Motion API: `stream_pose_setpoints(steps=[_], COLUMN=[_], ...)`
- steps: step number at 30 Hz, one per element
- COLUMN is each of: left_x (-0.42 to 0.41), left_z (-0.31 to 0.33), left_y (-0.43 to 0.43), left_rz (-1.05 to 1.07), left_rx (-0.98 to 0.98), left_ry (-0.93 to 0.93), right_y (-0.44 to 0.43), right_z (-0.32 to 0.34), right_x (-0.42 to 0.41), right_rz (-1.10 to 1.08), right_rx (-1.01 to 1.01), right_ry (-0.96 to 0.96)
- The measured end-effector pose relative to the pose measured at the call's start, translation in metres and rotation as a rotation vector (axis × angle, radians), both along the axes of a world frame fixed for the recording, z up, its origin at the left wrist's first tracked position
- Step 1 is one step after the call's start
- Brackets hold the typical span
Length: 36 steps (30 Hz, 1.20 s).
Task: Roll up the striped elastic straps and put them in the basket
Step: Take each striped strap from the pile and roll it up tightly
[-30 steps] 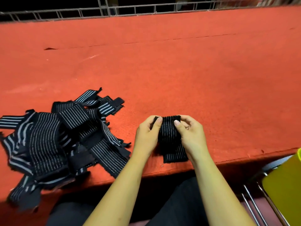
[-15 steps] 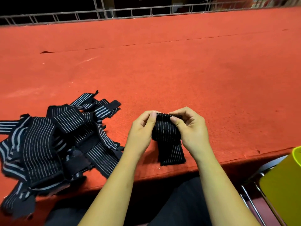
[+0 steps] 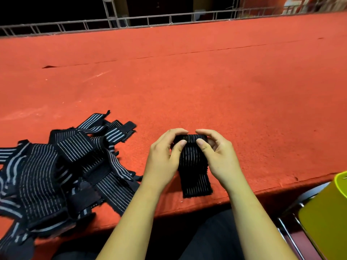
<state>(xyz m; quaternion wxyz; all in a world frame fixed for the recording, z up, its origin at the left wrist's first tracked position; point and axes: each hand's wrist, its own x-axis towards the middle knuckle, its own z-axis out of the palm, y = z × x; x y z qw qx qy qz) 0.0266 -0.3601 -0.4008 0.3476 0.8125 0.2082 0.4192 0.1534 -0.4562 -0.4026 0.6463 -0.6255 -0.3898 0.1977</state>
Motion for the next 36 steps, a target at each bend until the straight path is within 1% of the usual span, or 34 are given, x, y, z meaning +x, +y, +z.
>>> stream_pose_setpoints(steps=[2, 3, 6, 7, 9, 11, 15, 20, 26, 29, 33, 36], left_x=[0.000, 0.000, 0.001, 0.002, 0.003, 0.003, -0.002, -0.005, -0.003, -0.003, -0.005, -0.006], left_z=[-0.001, -0.002, -0.003, -0.003, -0.001, 0.002, 0.003, -0.001, 0.003, 0.002, 0.004, 0.007], left_y=[-0.001, -0.002, -0.003, -0.004, -0.005, -0.005, -0.002, -0.004, -0.006, -0.007, -0.009, -0.010], left_rz=[0.027, 0.025, -0.033, -0.043, -0.047, -0.040, -0.033, -0.028, -0.035, -0.026, 0.005, -0.010], left_rx=[0.030, -0.011, -0.252, -0.310, -0.392, -0.430, -0.400, -0.285, -0.390, -0.340, -0.320, -0.274], left_ry=[-0.006, 0.006, 0.082, 0.081, 0.008, -0.065, -0.081, -0.023, -0.013, -0.055, -0.135, -0.148], right_y=[0.000, 0.000, 0.000, 0.000, 0.000, 0.000, -0.002, 0.001, 0.000, 0.001, -0.004, -0.007], right_z=[-0.002, -0.002, -0.001, 0.000, 0.001, 0.002, 0.006, 0.005, 0.008, 0.006, 0.009, 0.011], right_x=[-0.001, -0.001, -0.001, 0.000, -0.001, -0.004, -0.007, -0.010, -0.010, -0.012, -0.015, -0.016], right_rz=[-0.015, -0.023, -0.036, -0.031, -0.008, 0.019, 0.088, 0.048, 0.016, 0.042, 0.109, 0.137], right_rx=[0.021, 0.039, 0.085, 0.088, 0.090, 0.093, 0.062, 0.081, 0.121, 0.139, 0.105, 0.106], right_ry=[-0.005, -0.005, -0.008, -0.010, -0.007, 0.027, 0.091, 0.045, -0.017, 0.057, 0.138, 0.166])
